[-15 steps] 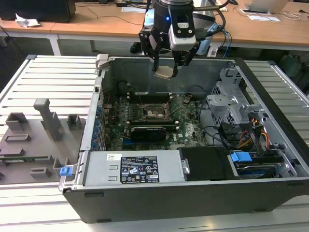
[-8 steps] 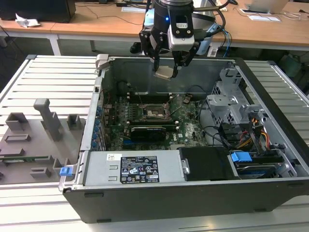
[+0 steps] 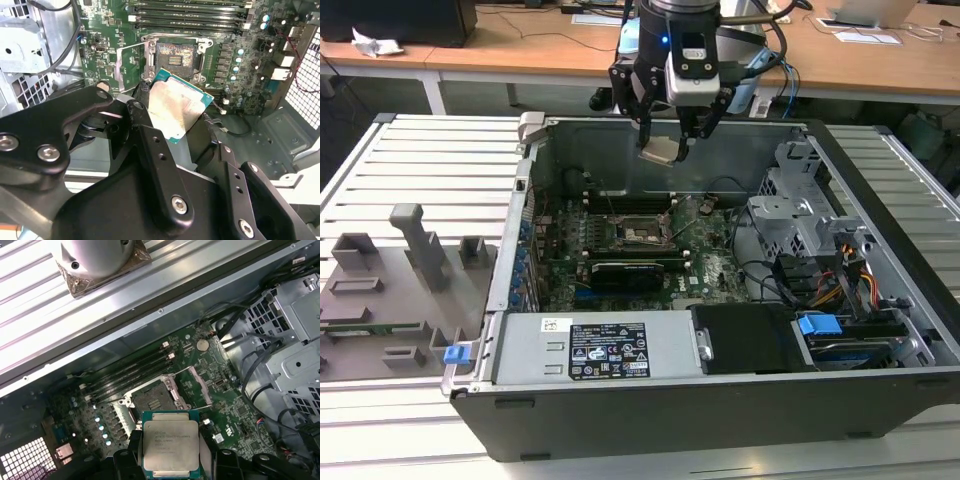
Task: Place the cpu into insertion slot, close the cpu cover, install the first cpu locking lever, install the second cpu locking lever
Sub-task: 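Place the cpu into insertion slot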
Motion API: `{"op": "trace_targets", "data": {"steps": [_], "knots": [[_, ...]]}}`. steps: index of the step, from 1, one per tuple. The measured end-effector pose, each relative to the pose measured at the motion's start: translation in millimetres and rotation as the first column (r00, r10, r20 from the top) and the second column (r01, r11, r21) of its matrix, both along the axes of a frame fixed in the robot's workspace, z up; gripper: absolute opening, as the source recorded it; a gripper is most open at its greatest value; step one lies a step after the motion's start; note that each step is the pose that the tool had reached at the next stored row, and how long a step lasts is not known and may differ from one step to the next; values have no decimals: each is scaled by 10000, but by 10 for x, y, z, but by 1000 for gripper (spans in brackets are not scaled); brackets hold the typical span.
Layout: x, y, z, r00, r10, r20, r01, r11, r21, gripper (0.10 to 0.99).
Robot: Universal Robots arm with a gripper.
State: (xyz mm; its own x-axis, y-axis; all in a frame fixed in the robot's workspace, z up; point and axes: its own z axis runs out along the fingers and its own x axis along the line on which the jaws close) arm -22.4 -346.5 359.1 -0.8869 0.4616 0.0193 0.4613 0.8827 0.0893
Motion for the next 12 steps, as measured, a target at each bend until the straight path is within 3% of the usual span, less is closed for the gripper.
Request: {"op": "trace_targets", "data": {"steps": [12], "knots": [[0,0,-11,9988,-491,0,491,9988,0,541]]}}
